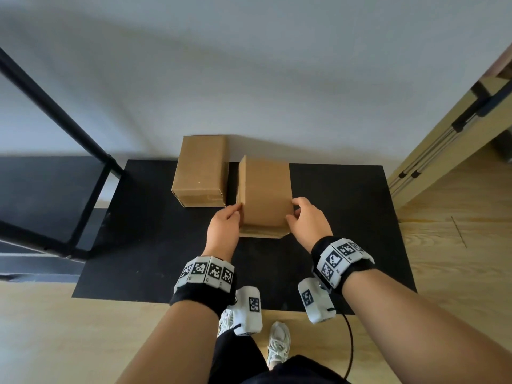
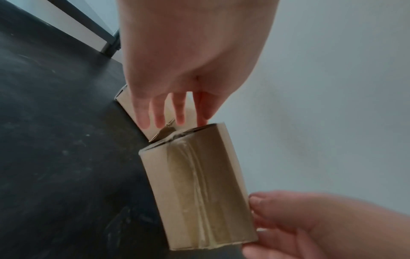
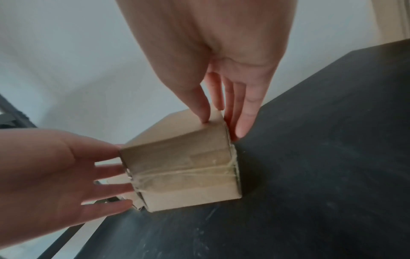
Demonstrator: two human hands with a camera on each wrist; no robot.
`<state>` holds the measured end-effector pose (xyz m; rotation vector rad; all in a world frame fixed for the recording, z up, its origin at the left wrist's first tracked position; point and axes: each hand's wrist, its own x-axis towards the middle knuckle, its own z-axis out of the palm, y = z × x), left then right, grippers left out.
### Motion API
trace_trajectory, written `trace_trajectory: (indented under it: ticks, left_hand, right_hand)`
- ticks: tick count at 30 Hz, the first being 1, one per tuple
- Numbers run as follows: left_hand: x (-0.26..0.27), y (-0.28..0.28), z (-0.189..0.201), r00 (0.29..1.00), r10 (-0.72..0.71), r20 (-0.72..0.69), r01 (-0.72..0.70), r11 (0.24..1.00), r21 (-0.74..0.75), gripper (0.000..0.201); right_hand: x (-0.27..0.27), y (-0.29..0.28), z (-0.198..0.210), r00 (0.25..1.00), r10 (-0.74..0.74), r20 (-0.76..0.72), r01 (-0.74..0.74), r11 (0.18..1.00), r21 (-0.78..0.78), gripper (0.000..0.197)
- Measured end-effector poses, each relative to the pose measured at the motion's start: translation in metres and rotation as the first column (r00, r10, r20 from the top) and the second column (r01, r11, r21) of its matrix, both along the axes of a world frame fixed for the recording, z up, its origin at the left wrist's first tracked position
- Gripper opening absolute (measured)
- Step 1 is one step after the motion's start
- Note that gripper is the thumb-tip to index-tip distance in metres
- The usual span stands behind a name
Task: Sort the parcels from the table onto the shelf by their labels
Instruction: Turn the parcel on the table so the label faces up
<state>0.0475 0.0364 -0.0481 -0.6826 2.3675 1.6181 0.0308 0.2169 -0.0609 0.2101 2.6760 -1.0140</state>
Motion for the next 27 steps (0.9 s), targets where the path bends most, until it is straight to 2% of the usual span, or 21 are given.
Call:
trace_trajectory:
  ticks: [3, 6, 8, 11, 15, 18, 22, 27]
  left_hand:
    - [-0.002, -0.001, 0.009, 0.996, -0.038, -0.085, 0.038, 0.999, 0.001, 0.038]
    - [-0.005, 0.004, 0.014, 0.99, -0.102, -0.099, 0.099, 0.994, -0.036, 0.037]
    - [-0.005, 0.01, 0.016, 0.987, -0.119, -0.105, 0.114, 0.992, -0.055, 0.038]
    - [-0.007, 0.016, 0.013, 0.991, -0.1, -0.089, 0.092, 0.992, -0.092, 0.053]
    - [-0.009, 0.022, 0.006, 0.991, -0.13, 0.023, 0.131, 0.987, -0.092, 0.064]
    - [-0.007, 0.03, 0.003, 0.984, -0.173, 0.045, 0.175, 0.983, -0.055, 0.058]
    - [-0.005, 0.034, 0.001, 0.98, -0.2, -0.005, 0.2, 0.979, -0.044, 0.047]
    - [-0.002, 0.027, 0.006, 0.995, -0.08, -0.061, 0.077, 0.996, -0.052, 0.041]
  right_hand:
    - [0.0, 0.003, -0.005, 0.997, -0.015, 0.076, 0.02, 0.998, -0.064, 0.045]
    - [0.001, 0.004, -0.009, 0.991, 0.006, 0.136, 0.002, 0.998, -0.063, 0.046]
    - [0.001, 0.005, -0.01, 0.994, -0.004, 0.108, 0.01, 0.999, -0.052, 0.046]
    - [-0.001, 0.009, -0.005, 0.998, -0.06, -0.002, 0.059, 0.994, -0.092, 0.041]
    - [-0.002, 0.015, 0.005, 0.982, -0.163, -0.093, 0.142, 0.969, -0.202, 0.037]
    - [0.002, 0.02, 0.005, 0.981, -0.173, -0.093, 0.153, 0.969, -0.193, 0.038]
    - [0.009, 0.021, 0.001, 0.982, -0.164, -0.092, 0.146, 0.974, -0.172, 0.039]
    - [0.008, 0.013, 0.006, 0.989, -0.139, -0.055, 0.124, 0.97, -0.21, 0.042]
